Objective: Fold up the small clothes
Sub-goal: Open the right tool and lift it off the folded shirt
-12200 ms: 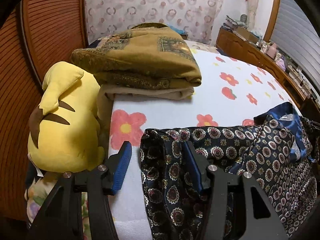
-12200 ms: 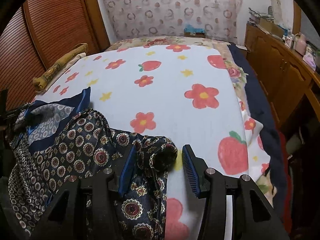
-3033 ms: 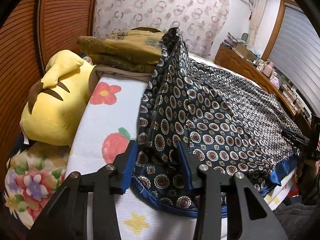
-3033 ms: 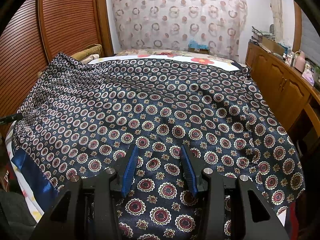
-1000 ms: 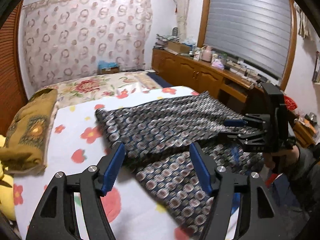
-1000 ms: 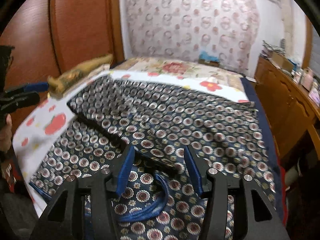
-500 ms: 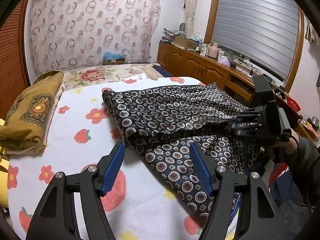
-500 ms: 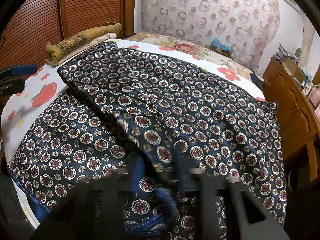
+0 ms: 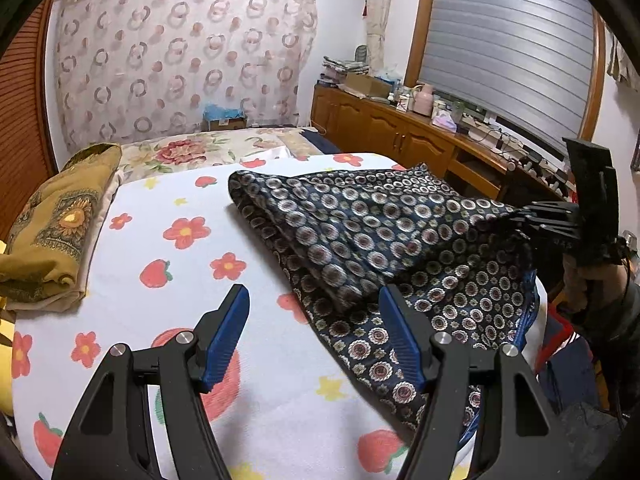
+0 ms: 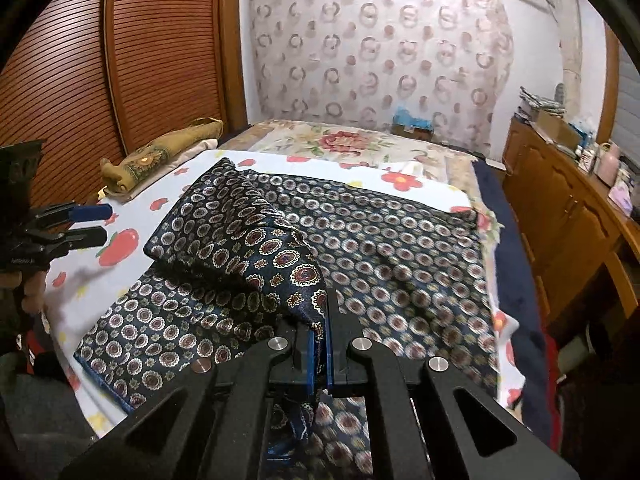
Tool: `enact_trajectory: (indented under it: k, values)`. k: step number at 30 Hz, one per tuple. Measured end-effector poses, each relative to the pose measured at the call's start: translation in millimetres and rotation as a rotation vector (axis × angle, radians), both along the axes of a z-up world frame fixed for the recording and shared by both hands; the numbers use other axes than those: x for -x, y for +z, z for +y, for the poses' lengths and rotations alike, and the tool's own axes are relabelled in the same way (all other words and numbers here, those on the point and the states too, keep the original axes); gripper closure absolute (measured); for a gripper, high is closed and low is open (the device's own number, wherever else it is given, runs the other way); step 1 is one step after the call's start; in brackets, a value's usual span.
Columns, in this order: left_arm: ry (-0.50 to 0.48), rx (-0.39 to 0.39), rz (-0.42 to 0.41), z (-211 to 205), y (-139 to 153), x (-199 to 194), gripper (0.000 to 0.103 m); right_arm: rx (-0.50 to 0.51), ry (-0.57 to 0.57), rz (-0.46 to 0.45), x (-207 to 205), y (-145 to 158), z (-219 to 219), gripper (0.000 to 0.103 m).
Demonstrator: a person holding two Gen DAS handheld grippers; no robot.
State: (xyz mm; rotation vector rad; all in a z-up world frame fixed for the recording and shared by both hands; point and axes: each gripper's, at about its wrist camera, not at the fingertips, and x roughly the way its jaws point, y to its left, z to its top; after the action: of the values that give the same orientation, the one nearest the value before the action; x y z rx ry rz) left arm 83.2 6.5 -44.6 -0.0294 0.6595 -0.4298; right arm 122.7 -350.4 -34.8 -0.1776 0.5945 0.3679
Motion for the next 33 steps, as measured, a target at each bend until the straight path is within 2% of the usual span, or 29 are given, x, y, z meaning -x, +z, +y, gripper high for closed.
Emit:
enact_trajectory:
  k: [12, 18, 22, 27, 30, 32, 33]
  values:
    - [-0.024, -0.003, 0.011, -10, -2, -6, 0.035, 0.021, -0.109, 0.004, 26, 0, -7, 0.100]
    - [-0.022, -0.007, 0.014, -13, -4, -8, 0.035, 0.033, -0.156, 0.048, 20, -11, -7, 0.100]
    - [-0.015, -0.014, 0.015, -13, -5, -8, 0.035, 0.027, -0.153, 0.047, 24, -13, 1, 0.096]
    - [-0.013, -0.014, 0.018, -13, -7, -8, 0.035, 0.049, -0.114, -0.006, 41, 0, 15, 0.095]
    - [-0.012, -0.014, 0.025, -13, -9, -8, 0.035, 0.064, -0.108, -0.035, 49, 11, 24, 0.086]
    - [-0.011, -0.013, 0.027, -12, -9, -7, 0.035, 0.058, -0.099, -0.053, 53, 20, 28, 0.070]
    - [-0.011, -0.012, 0.026, -12, -9, -7, 0.035, 0.058, -0.095, -0.063, 57, 23, 30, 0.067]
